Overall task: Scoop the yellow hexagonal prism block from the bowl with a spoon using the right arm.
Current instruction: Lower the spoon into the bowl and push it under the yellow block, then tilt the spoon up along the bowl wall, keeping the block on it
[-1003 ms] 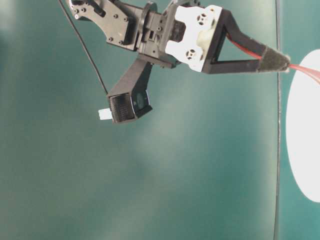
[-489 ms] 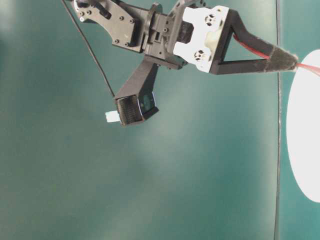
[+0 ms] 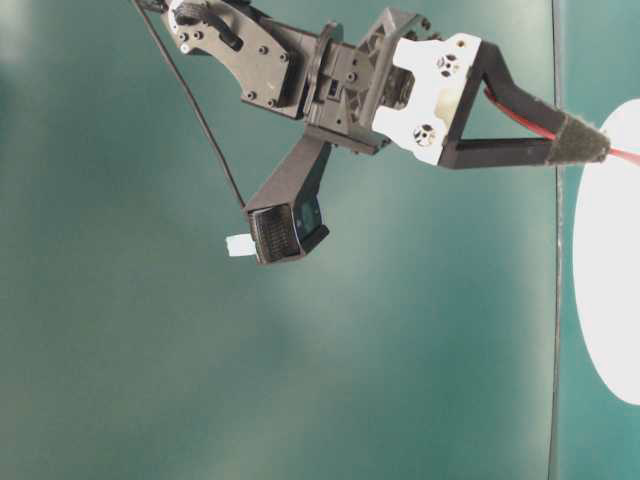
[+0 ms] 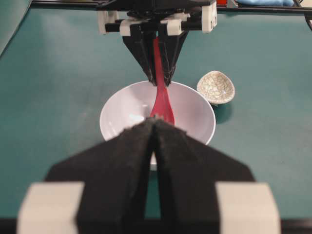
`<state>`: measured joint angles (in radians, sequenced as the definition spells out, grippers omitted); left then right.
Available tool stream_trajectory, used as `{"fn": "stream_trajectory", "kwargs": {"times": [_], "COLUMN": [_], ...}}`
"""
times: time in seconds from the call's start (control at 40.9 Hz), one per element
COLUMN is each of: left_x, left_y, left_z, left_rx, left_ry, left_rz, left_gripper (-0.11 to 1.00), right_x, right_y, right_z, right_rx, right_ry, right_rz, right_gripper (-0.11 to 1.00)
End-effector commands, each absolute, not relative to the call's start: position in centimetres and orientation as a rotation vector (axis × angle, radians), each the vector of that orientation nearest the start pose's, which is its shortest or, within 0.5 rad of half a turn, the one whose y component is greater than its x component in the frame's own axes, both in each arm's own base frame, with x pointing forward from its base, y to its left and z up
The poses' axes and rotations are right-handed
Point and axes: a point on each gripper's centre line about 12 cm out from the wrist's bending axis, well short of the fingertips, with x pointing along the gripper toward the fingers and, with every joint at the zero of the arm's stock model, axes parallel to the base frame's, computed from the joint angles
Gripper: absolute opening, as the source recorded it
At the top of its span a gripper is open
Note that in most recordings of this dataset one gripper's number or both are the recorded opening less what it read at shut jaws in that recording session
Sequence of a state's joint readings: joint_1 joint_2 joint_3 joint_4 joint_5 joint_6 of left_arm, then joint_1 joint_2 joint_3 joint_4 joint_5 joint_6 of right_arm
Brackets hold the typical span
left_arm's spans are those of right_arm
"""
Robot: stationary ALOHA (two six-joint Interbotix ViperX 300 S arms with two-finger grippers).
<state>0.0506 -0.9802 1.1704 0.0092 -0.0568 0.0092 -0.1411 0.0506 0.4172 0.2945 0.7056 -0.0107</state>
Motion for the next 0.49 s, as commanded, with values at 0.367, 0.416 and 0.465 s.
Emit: {"fn": "stream_trajectory", "kwargs": {"times": [0.367,0.416,0.465], "left_x": [19.74,19.74,19.74], "left_y": [1.02,1.02,1.02], "left_z": [28.15,28.15,28.15], "left_rx": [0.019,0.019,0.02], "left_ry": [0.106,0.106,0.106], "left_rz": [0.05,0.05,0.05], "left_gripper": [0.04,0.04,0.04], "right_x": [40.43,40.48,40.6], "right_y": [-3.63,-3.72,-3.76], "right_z": [19.24,19.28,19.28], "right_rx": [0.356,0.356,0.357], "right_ry": [1.034,1.028,1.018], "right_rz": [-0.086,-0.089,-0.091], "right_gripper": [0.25,0.25,0.25]}}
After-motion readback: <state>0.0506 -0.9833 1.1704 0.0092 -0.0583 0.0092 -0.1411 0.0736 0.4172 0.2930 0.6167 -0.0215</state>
